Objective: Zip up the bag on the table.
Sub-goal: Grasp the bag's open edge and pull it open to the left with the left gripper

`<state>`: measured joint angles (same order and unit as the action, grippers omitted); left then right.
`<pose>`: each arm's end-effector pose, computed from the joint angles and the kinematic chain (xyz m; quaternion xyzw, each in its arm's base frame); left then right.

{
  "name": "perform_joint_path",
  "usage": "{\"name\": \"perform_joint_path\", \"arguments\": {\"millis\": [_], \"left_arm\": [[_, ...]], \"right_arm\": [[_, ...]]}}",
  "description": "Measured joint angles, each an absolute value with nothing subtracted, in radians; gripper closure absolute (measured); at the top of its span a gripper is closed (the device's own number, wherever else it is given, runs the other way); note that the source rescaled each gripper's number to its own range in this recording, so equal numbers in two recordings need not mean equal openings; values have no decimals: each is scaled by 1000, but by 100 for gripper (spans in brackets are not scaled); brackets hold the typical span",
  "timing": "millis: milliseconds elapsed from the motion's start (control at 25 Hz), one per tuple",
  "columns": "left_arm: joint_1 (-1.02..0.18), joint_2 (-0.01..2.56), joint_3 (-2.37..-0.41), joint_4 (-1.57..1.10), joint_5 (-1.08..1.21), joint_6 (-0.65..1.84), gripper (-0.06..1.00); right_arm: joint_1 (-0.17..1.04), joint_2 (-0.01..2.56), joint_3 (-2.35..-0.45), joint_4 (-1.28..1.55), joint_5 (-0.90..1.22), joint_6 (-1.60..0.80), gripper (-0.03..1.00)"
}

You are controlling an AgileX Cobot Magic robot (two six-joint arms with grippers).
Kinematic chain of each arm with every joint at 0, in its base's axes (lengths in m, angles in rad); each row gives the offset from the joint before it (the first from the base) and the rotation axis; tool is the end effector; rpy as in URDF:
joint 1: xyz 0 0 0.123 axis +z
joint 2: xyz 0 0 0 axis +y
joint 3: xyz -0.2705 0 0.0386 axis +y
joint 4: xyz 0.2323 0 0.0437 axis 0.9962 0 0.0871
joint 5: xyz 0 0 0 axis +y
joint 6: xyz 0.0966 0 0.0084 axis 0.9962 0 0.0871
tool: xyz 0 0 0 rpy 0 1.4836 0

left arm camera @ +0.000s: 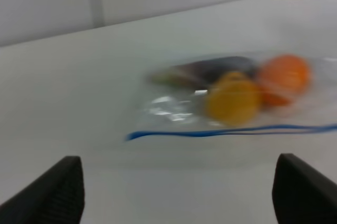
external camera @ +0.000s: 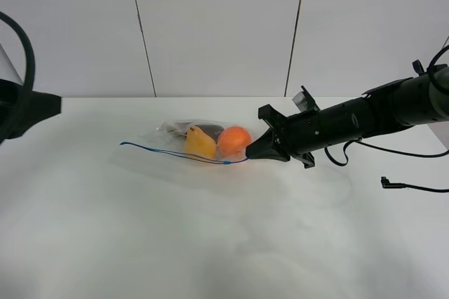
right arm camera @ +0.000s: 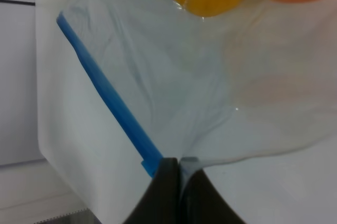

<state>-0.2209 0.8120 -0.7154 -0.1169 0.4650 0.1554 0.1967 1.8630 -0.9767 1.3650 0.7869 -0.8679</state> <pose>0.1585 -0.0408 0.3229 0.1290 0.8428 -0.0666 0.5184 0.3137 0.1311 0.1597 -0.0072 0.8963 0.4205 0.1404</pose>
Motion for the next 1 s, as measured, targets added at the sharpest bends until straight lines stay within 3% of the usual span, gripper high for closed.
{"name": "perform_joint_path", "arguments": {"millis": [360, 640, 1000], "left_arm": [[-859, 818, -715, 54, 410, 272, 6], [-887, 854, -715, 95, 293, 254, 6], [-887, 1169, -715, 96, 103, 339, 7]], "right_arm": [[197, 1863, -977, 1365, 792, -895, 97], [197, 1863, -977, 1365, 799, -898, 97], [197, 1863, -977, 1365, 817, -898, 97]]}}
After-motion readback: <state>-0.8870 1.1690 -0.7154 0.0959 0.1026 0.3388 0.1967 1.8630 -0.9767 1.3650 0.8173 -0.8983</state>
